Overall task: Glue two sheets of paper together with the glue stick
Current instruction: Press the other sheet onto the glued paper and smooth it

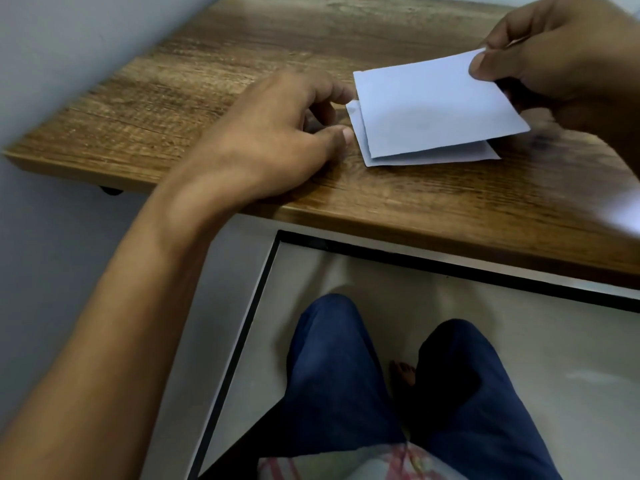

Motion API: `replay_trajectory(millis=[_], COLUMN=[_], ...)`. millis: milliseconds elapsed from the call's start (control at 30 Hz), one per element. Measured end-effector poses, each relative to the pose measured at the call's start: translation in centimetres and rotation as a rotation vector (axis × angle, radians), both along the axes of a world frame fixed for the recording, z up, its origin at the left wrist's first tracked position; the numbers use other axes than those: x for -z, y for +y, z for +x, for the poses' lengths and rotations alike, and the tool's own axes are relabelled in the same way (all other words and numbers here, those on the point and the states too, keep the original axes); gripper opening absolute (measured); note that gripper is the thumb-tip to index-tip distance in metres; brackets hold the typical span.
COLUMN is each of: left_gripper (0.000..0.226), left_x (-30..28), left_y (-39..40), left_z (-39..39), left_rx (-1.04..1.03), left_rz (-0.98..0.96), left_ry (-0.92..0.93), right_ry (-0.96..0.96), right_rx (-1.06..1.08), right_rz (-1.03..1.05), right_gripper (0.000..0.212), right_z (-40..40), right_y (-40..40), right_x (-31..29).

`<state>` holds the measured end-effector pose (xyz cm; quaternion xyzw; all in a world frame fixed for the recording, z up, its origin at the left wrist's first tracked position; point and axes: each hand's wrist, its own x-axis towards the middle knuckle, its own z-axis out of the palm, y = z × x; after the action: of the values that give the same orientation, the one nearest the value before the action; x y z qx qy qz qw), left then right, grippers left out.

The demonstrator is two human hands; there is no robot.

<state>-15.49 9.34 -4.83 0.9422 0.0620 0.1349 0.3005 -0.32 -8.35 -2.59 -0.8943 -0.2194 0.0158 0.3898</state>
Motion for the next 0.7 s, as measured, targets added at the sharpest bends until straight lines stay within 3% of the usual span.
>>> replay_trajectory(millis=[700], left_gripper=[0.044], left_x=[0.0], left_y=[-0.3], left_z=[-0.08], left_rx=[0.01], left_rz=[0.054], left_ry=[0.011], right_ry=[0.017], right_rx=[-0.032], right_rz=[-0.024], right_gripper=[0.026], right_z=[0.14], right_y=[0.51], right_x=[0.61])
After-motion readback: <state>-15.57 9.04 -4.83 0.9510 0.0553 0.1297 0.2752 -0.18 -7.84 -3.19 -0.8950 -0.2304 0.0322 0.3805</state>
